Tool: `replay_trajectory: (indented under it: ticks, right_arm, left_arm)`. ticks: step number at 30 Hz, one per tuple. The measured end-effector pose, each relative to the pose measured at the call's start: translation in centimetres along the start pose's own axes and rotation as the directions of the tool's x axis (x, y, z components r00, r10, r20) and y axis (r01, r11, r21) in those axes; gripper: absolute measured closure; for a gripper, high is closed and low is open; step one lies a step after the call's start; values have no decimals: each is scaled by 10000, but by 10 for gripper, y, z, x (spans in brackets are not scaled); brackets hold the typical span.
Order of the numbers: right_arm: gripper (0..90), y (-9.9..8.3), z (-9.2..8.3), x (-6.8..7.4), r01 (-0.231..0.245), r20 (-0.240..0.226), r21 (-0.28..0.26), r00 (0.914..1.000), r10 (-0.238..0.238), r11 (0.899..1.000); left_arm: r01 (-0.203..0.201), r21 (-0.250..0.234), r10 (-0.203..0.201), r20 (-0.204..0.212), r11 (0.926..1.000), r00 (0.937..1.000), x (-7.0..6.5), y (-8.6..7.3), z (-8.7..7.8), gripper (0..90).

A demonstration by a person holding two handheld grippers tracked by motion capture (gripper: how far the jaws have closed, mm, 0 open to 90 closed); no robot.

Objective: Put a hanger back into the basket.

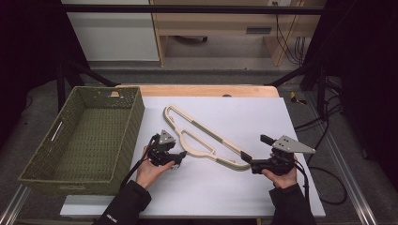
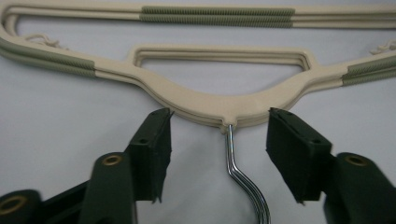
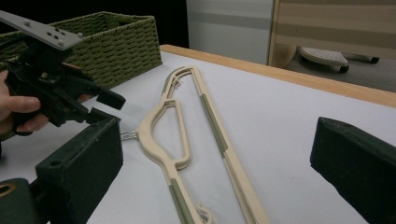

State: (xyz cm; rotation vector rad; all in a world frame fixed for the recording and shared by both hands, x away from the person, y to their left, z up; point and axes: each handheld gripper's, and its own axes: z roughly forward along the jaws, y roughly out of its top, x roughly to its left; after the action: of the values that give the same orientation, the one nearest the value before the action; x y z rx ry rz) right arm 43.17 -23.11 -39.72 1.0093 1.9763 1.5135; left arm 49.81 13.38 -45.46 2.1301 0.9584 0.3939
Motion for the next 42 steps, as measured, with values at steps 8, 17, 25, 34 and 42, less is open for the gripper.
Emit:
replay_trajectory:
  ticks: [8,17,25,34,42]
  right_arm:
    - [31,-1,1,1,-60,-6,41,10000,60,10000]
    - [34,-2,4,1,-24,-38,121,10000,24,9999]
    - [39,-3,7,2,15,-109,217,9999,-13,9998]
    - [49,-5,14,5,87,-295,434,9995,-74,9990]
    - [70,-8,34,15,339,-723,803,9970,-281,9962]
  left_arm:
    - [187,443,-189,43,9988,9998,0,-4,16,576]
    - [232,555,-245,218,9982,9995,0,-5,20,760]
    - [330,467,-345,307,9984,9989,-4,-4,21,873]
    - [8,500,-5,-63,9987,10000,-9,1,14,886]
    - [-323,391,339,-410,9987,9986,-16,11,1,888]
